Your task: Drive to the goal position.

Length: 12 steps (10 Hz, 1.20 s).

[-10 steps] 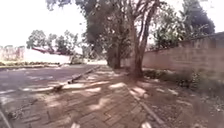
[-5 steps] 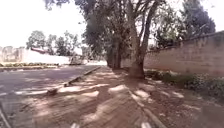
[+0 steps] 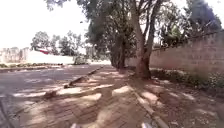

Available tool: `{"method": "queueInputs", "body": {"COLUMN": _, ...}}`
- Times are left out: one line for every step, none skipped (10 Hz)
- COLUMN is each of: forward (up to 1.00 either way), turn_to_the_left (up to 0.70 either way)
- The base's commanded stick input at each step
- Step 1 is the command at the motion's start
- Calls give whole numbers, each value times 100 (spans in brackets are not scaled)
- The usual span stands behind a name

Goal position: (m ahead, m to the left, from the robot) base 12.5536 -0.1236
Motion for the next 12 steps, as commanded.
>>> {"method": "queueInputs", "body": {"forward": 50, "turn_to_the_left": 0}}
{"method": "queueInputs", "body": {"forward": 50, "turn_to_the_left": 0}}
{"method": "queueInputs", "body": {"forward": 50, "turn_to_the_left": 0}}
{"method": "queueInputs", "body": {"forward": 50, "turn_to_the_left": 0}}
{"method": "queueInputs", "body": {"forward": 50, "turn_to_the_left": 0}}
{"method": "queueInputs", "body": {"forward": 50, "turn_to_the_left": 0}}
{"method": "queueInputs", "body": {"forward": 50, "turn_to_the_left": 0}}
{"method": "queueInputs", "body": {"forward": 50, "turn_to_the_left": 0}}
{"method": "queueInputs", "body": {"forward": 50, "turn_to_the_left": 0}}
{"method": "queueInputs", "body": {"forward": 50, "turn_to_the_left": 0}}
{"method": "queueInputs", "body": {"forward": 50, "turn_to_the_left": 0}}
{"method": "queueInputs", "body": {"forward": 50, "turn_to_the_left": 50}}
